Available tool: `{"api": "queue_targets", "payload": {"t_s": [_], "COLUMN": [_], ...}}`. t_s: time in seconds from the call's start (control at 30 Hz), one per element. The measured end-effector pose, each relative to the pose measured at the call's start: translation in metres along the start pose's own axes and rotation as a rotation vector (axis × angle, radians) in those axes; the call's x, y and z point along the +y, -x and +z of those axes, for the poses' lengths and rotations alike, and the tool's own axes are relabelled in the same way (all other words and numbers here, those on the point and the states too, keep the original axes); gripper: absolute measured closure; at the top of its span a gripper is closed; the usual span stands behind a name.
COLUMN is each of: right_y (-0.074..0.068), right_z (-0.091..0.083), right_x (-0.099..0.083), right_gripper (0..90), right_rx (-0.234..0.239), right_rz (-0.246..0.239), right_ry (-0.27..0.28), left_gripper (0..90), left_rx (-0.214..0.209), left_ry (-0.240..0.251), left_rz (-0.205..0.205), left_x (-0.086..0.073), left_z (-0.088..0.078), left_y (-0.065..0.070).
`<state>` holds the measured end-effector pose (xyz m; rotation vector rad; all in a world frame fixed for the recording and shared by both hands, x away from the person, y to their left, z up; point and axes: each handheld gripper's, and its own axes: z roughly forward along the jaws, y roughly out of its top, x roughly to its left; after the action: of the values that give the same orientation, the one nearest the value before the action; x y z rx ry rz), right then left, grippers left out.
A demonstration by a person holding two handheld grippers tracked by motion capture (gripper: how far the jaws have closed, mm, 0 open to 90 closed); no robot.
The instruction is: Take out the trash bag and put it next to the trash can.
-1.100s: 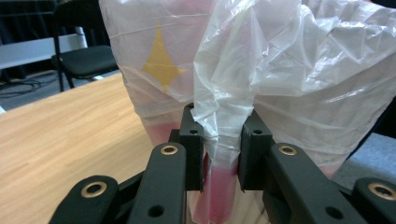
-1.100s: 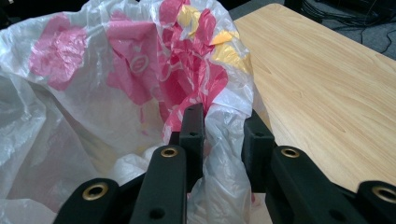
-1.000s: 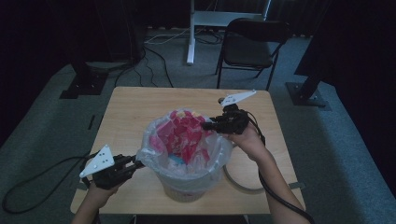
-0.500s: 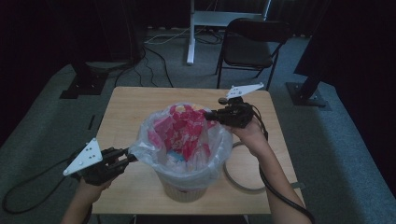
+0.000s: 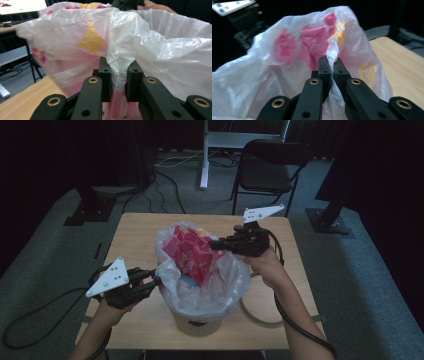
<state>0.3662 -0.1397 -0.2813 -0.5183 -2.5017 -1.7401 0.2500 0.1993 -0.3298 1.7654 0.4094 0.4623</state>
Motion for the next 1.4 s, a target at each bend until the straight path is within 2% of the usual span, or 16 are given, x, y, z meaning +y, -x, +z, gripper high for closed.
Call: {"api": "queue_targets", "payload": {"t_s": [0.23,0.3,0.37,0.4,0.47,0.53,0.67,0.77,0.8,0.87,0.93,0.97,1.03,1.13,1.23,1.4], "right_y": [-0.006,-0.007,-0.007,-0.008,-0.012,-0.015,-0.018,-0.018,-0.019,-0.022,-0.025,-0.026,-0.025,-0.022,-0.02,-0.014], "right_z": [0.014,0.015,0.014,0.014,0.015,0.018,0.025,0.027,0.029,0.033,0.036,0.038,0.038,0.037,0.036,0.031], "right_x": [-0.003,-0.001,0.002,0.004,0.008,0.009,0.004,0.003,0.004,0.005,0.006,0.006,0.007,0.007,0.007,0.011], "right_gripper": [87.6,87.6,87.6,87.6,86.6,79.5,55.4,48.0,46.3,46.4,53.9,57.0,66.2,76.7,86.1,89.1], "right_rx": [0.125,0.143,0.209,0.224,0.21,0.237,0.284,0.336,0.346,0.325,0.297,0.291,0.28,0.275,0.236,0.191], "right_rz": [-0.006,-0.002,0.02,0.023,-0.003,-0.01,-0.005,0.0,0.0,-0.009,-0.053,-0.056,-0.054,-0.05,-0.047,-0.033], "right_ry": [-0.018,-0.011,0.025,0.035,0.023,0.016,-0.006,-0.006,-0.023,-0.054,-0.087,-0.1,-0.106,-0.109,-0.109,-0.093], "left_gripper": [78.4,78.4,78.4,78.4,78.4,78.4,78.4,78.5,78.4,78.4,78.3,78.2,78.0,71.1,63.4,57.2], "left_rx": [-0.003,-0.014,-0.01,-0.015,-0.01,-0.008,-0.005,-0.013,-0.014,-0.015,-0.017,-0.016,-0.015,-0.018,-0.019,-0.032], "left_ry": [-0.018,-0.012,-0.013,-0.01,-0.009,-0.008,-0.015,-0.012,-0.012,-0.012,-0.017,-0.022,-0.03,-0.038,-0.062,-0.075], "left_rz": [-0.003,-0.011,-0.004,-0.005,-0.009,-0.013,-0.016,-0.018,-0.013,-0.011,-0.003,-0.002,-0.007,-0.014,-0.011,-0.015], "left_x": [0.009,0.012,0.015,0.016,0.019,0.02,0.021,0.021,0.021,0.022,0.023,0.023,0.022,0.02,0.018,0.015], "left_z": [0.018,0.022,0.025,0.027,0.031,0.033,0.038,0.04,0.04,0.041,0.042,0.042,0.042,0.041,0.041,0.04], "left_y": [0.002,0.002,0.002,0.002,0.002,0.003,0.004,0.004,0.005,0.007,0.008,0.008,0.007,0.005,0.005,0.005]}}
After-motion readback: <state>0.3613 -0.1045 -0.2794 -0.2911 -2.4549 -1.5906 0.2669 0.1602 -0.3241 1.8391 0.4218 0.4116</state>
